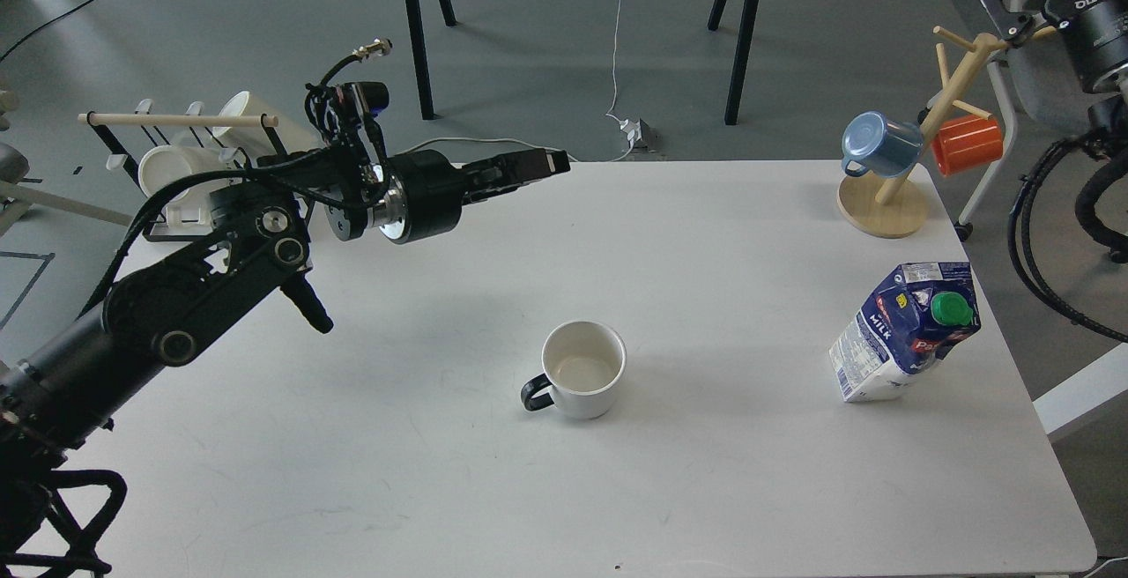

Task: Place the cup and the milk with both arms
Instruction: 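Release the mug and retract the left gripper toward the rack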

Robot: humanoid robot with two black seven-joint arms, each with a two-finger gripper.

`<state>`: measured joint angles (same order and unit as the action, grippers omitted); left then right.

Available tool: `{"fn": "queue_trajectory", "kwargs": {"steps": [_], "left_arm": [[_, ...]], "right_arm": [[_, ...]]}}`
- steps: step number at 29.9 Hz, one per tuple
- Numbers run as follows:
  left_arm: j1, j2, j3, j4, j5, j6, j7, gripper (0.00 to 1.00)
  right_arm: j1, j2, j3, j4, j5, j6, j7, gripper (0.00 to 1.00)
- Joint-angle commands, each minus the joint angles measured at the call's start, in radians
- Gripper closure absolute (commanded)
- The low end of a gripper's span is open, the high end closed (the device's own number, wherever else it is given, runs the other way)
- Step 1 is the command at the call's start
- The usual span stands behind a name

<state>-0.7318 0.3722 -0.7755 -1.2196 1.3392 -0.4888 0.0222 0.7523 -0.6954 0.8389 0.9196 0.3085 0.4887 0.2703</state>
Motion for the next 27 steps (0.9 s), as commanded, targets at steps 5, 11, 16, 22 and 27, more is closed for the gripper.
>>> {"fn": "queue_trajectory", "kwargs": {"steps": [5, 11, 16, 22, 27], "left_arm": [[0.003, 0.004, -0.215, 0.189, -0.605, 0.000, -0.037, 0.01], [0.000, 0.034, -0.231, 0.267, -0.955, 0.000, -0.038, 0.00], [-0.001, 0.057, -0.254, 0.357, -1.135, 0.000, -0.036, 0.00], [0.000, 0.074, -0.254, 0.411, -1.213, 0.000, -0.034, 0.00], [0.002, 0.077, -0.254, 0.453, -1.213, 0.000, -0.033, 0.00]], "right_arm": [[-0.259, -0.095, 0.049, 0.125, 0.007, 0.000, 0.021, 0.00], [-0.505, -0.105, 0.189, 0.232, 0.009, 0.000, 0.026, 0.00], [-0.740, -0.160, 0.278, 0.332, 0.007, 0.000, 0.026, 0.01], [-0.971, -0.162, 0.310, 0.337, 0.027, 0.000, 0.037, 0.01], [-1.099, -0.089, 0.296, 0.386, 0.057, 0.000, 0.038, 0.01]]}}
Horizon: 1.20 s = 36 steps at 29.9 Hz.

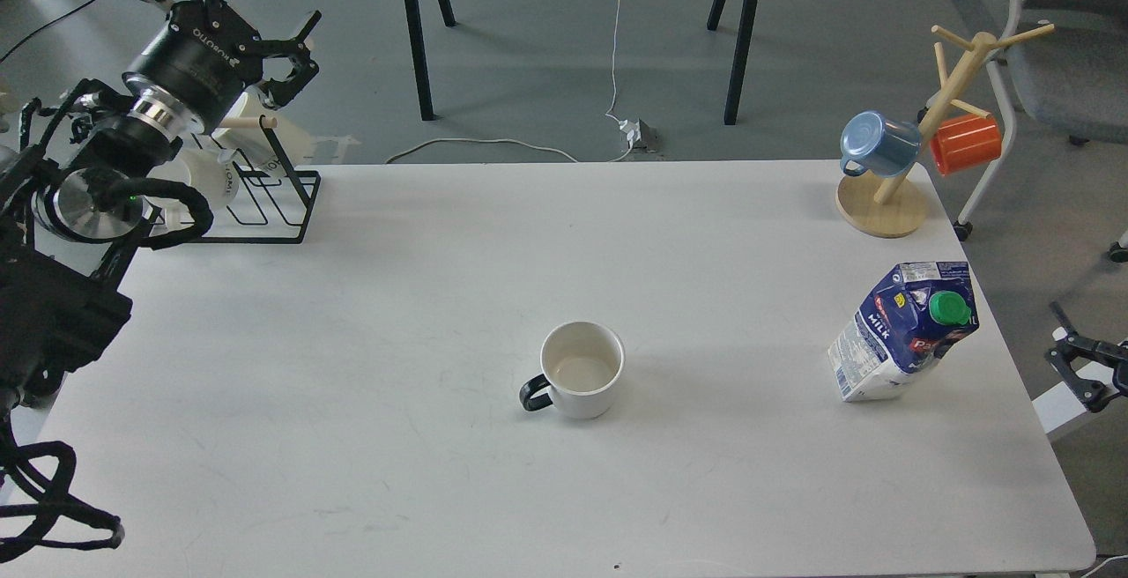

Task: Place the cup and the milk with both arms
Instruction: 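Lower the right gripper to the milk carton's near side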

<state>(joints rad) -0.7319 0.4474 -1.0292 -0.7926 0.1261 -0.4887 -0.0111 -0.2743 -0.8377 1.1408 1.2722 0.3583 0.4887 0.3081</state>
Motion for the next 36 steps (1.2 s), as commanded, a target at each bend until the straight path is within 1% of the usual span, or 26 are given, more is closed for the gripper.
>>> {"fn": "queue_trajectory", "kwargs": {"steps": [1, 7, 9, 18, 24, 28, 36], "left_arm": [[0.002, 0.002, 0.000, 0.035, 0.000, 0.000, 0.000, 0.00], [0.005, 0.022, 0.001, 0.052, 0.000, 0.000, 0.002, 0.00], [0.005, 0.033, 0.005, 0.052, 0.000, 0.000, 0.003, 0.00], [0.006, 0.053, 0.012, 0.053, 0.004, 0.000, 0.010, 0.00], [0.009, 0.065, 0.015, 0.053, 0.009, 0.000, 0.011, 0.00], [0.012, 0.065, 0.017, 0.053, 0.010, 0.000, 0.011, 0.00], [0.012, 0.066, 0.015, 0.069, 0.010, 0.000, 0.011, 0.00]], "right_arm": [[-0.091, 0.081, -0.009, 0.039, 0.004, 0.000, -0.001, 0.01], [-0.111, 0.235, -0.036, 0.039, -0.005, 0.000, -0.004, 0.01], [-0.106, 0.268, -0.038, 0.041, -0.007, 0.000, -0.009, 0.01], [-0.048, 0.347, -0.039, 0.039, -0.018, 0.000, -0.015, 0.01], [0.023, 0.382, -0.095, 0.041, -0.027, 0.000, -0.017, 0.01], [0.027, 0.410, -0.096, 0.042, -0.028, 0.000, -0.015, 0.01], [0.040, 0.419, -0.066, 0.041, -0.025, 0.000, -0.009, 0.01]]}}
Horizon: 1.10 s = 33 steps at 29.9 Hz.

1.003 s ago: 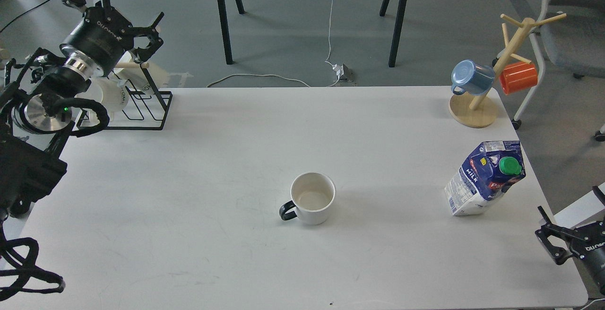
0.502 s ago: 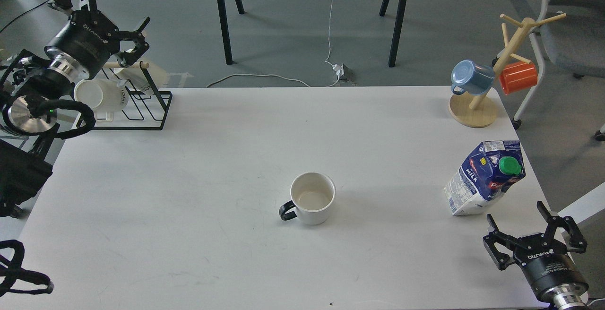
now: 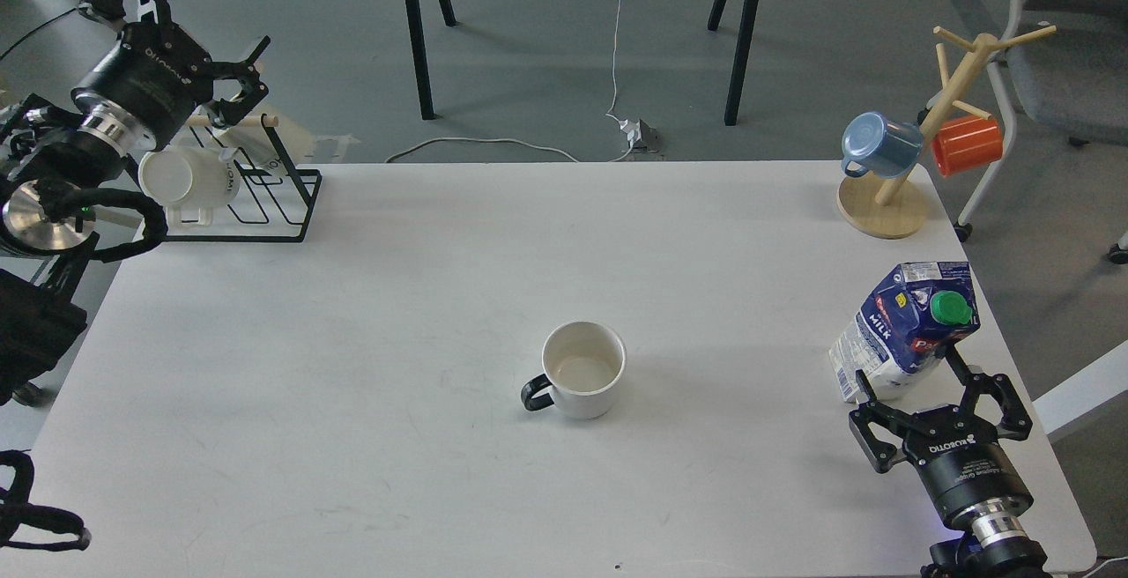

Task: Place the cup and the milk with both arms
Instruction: 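Lower the right gripper to the milk carton's near side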

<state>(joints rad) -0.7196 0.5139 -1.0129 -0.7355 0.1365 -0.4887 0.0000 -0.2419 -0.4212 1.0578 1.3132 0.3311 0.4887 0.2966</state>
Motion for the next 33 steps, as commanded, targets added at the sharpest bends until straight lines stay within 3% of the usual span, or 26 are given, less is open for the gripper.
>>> {"fn": "queue_trajectory", "kwargs": {"steps": [1, 33], "left_arm": [[0.000, 0.000, -0.001, 0.016, 0.000, 0.000, 0.000, 0.00], [0.012, 0.025, 0.028, 0.024, 0.002, 0.000, 0.000, 0.00]], "right_arm": [[0.010, 0.002, 0.024, 0.000, 0.002, 0.000, 0.003, 0.01], [0.065, -0.016, 0.013, -0.072, -0.006, 0.000, -0.001, 0.01]]}}
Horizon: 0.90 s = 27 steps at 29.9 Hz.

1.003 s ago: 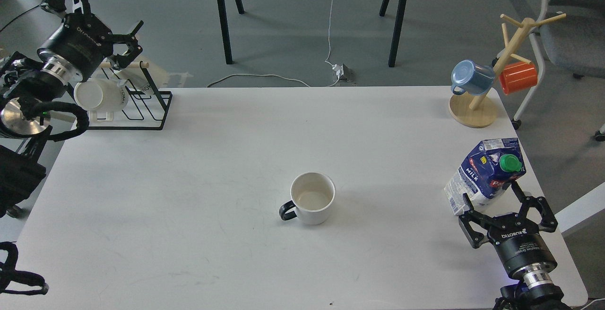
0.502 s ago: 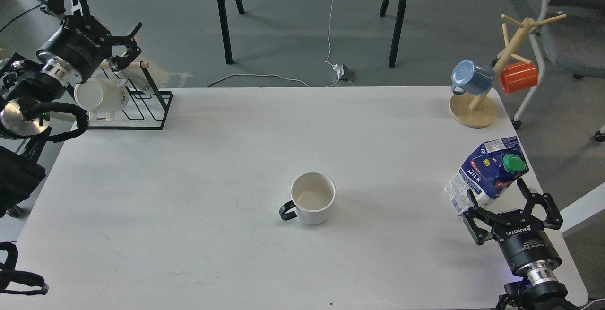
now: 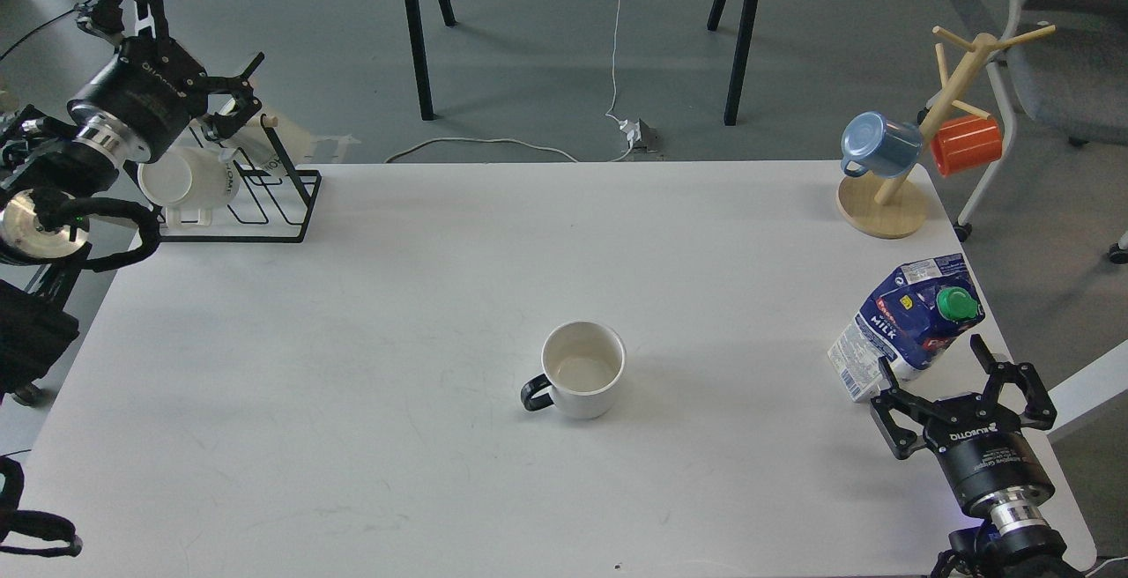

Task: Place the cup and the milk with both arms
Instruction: 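Lower the right gripper to the milk carton's near side, then close the right gripper around the milk carton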

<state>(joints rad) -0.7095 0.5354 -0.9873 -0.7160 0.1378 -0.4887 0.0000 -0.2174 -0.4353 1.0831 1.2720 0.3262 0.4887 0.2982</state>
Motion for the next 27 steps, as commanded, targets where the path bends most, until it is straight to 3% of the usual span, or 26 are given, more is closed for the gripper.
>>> {"fn": "queue_trajectory", "kwargs": {"steps": [1, 13, 16, 22, 27], "left_arm": [[0.007, 0.006, 0.002, 0.010, 0.000, 0.000, 0.000, 0.00], [0.010, 0.017, 0.001, 0.021, 0.000, 0.000, -0.003, 0.00], [0.010, 0.017, 0.002, 0.023, 0.002, 0.000, -0.008, 0.00], [0.013, 0.015, 0.002, 0.053, 0.002, 0.000, -0.009, 0.00], [0.012, 0.017, 0.004, 0.055, 0.002, 0.000, -0.009, 0.00]], "right_arm": [[0.053, -0.002, -0.015, -0.036, -0.001, 0.000, -0.002, 0.01], [0.062, 0.032, -0.015, -0.037, -0.001, 0.000, -0.001, 0.04], [0.062, 0.038, -0.015, -0.052, -0.003, 0.000, -0.002, 0.14], [0.062, 0.040, -0.015, -0.052, -0.006, 0.000, -0.002, 0.50], [0.052, 0.044, -0.017, -0.028, -0.007, 0.000, -0.002, 0.53]]}}
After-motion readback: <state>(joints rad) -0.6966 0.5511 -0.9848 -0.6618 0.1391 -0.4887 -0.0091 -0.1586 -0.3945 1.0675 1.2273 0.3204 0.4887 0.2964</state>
